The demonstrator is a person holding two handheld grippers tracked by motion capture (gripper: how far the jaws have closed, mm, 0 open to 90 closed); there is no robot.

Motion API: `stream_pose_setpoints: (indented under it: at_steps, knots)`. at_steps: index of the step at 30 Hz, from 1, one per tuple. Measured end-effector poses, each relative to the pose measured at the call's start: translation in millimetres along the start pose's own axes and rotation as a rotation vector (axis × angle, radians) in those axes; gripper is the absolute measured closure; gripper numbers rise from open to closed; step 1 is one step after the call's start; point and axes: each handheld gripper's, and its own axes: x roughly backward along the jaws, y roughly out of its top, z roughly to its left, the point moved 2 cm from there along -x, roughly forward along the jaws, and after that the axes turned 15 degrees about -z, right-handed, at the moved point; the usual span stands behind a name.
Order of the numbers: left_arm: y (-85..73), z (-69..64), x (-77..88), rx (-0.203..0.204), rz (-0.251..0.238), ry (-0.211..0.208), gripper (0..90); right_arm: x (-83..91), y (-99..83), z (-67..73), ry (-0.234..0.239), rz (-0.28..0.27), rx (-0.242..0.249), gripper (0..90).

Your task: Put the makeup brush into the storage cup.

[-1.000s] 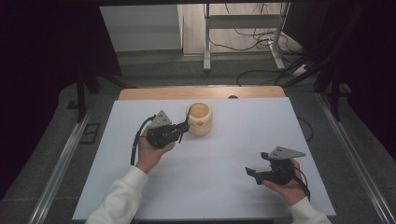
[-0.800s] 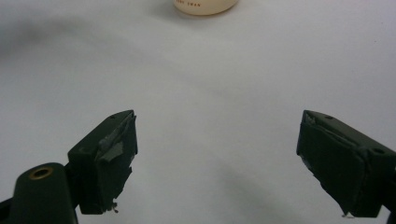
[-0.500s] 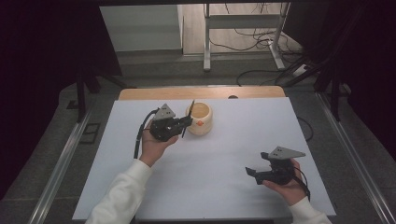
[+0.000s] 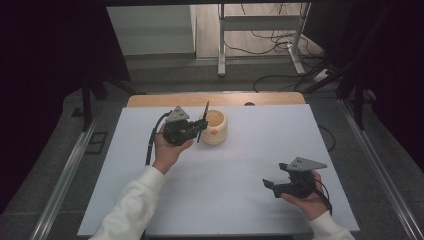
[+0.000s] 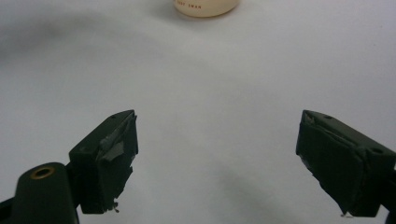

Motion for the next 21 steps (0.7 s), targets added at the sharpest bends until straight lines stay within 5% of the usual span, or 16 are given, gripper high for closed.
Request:
stream_pose_setpoints:
  at_steps: [21]
  knots:
    - [10.7, 6.6, -15.3, 0.027, -0.018, 0.018, 83.3, -1.6, -1.1, 0.3, 0.003, 0.012, 0.007, 13.4]
